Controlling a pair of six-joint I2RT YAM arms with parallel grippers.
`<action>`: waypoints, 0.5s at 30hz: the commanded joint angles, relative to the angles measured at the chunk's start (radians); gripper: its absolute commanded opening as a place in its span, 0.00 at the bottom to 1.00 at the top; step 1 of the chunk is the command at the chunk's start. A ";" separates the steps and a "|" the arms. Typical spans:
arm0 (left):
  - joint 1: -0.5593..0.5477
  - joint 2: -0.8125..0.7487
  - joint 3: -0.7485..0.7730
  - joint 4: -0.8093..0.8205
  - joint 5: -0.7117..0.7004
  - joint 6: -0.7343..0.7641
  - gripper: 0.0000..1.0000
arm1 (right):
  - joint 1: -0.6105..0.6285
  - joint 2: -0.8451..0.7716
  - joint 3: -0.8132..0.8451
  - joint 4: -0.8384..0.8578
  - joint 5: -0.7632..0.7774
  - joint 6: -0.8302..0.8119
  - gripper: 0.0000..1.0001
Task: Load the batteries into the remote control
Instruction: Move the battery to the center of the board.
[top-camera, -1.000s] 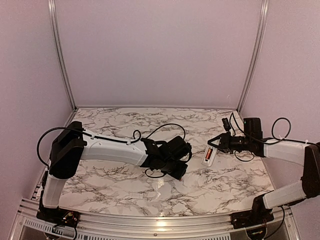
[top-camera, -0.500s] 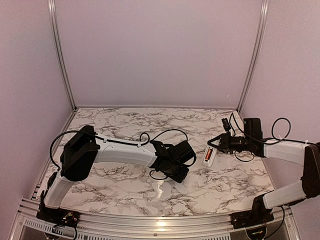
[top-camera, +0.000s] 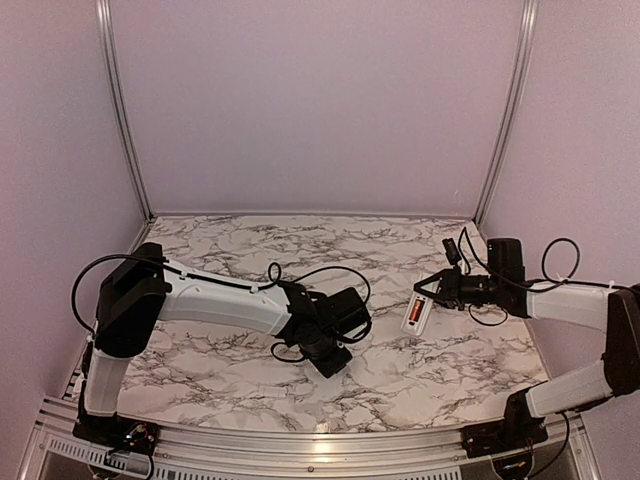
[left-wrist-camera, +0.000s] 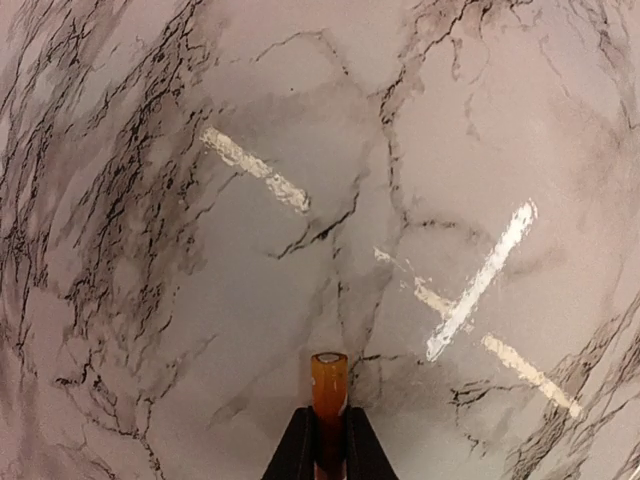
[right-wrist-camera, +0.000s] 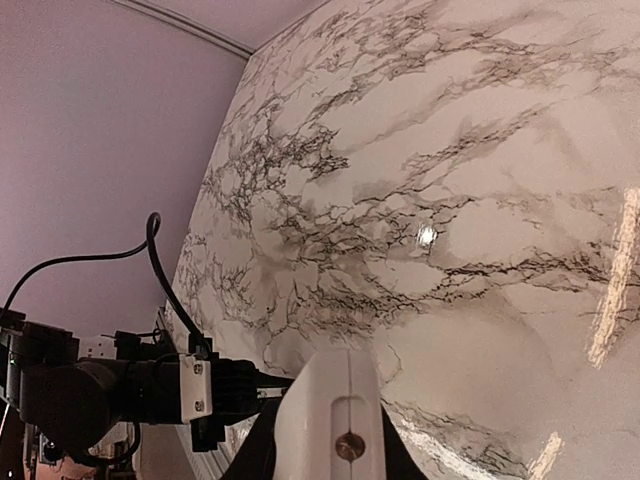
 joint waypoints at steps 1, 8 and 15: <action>-0.001 -0.052 -0.096 -0.140 0.019 0.204 0.01 | -0.006 0.012 -0.016 0.061 -0.039 0.020 0.00; 0.000 -0.134 -0.215 -0.063 0.082 0.480 0.05 | 0.012 0.036 -0.016 0.064 -0.052 0.006 0.00; 0.030 -0.123 -0.209 -0.109 0.116 0.628 0.05 | 0.043 0.061 -0.006 0.066 -0.047 0.000 0.00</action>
